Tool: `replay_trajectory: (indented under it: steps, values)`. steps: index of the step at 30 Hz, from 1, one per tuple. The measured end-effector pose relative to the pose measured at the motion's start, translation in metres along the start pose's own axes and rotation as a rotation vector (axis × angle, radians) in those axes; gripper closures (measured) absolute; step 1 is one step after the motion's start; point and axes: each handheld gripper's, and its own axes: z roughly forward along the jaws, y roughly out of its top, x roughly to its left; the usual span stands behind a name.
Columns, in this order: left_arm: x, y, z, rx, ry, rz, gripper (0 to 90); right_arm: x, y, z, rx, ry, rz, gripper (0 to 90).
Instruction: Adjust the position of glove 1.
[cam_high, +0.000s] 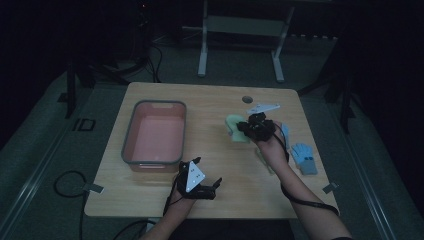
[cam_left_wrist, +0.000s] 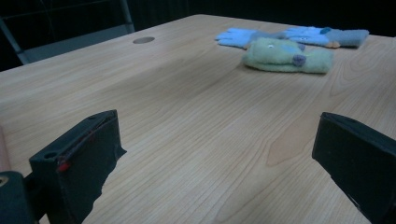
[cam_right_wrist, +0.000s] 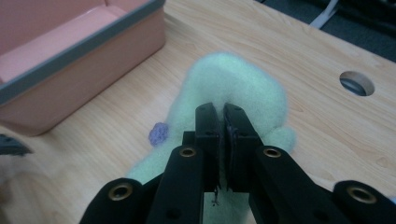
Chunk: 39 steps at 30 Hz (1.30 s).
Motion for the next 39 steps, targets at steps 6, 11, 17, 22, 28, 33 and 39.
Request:
replay_trajectory:
  steps: [6, 11, 17, 22, 28, 33, 39]
  values:
    - [0.0, 0.0, 0.0, -0.001, 0.001, 0.005, 1.5, 0.025, -0.017, -0.008, -0.015, -0.012, 0.042, 85.6]
    - [0.0, 0.0, 0.0, -0.001, -0.001, 0.0, 1.5, 0.039, -0.036, -0.003, -0.007, -0.046, 0.063, 85.6]
    - [0.0, 0.0, 0.0, -0.001, -0.001, 0.007, 1.5, 0.048, -0.055, 0.013, 0.007, -0.054, 0.134, 85.6]
    - [0.0, 0.0, 0.0, -0.002, -0.003, 0.006, 1.6, 0.053, -0.067, 0.035, 0.048, -0.071, 0.121, 85.6]
    - [0.0, 0.0, 0.0, -0.002, -0.007, 0.006, 1.5, 0.048, -0.078, 0.057, 0.092, -0.076, 0.123, 85.4]
    - [-0.001, 0.0, 0.0, -0.003, -0.002, 0.011, 1.5, 0.047, -0.087, 0.071, 0.111, -0.074, 0.106, 81.4]
    - [-0.001, 0.0, 0.0, -0.002, -0.003, 0.01, 1.5, 0.04, -0.088, 0.072, 0.112, -0.031, 0.109, 73.2]
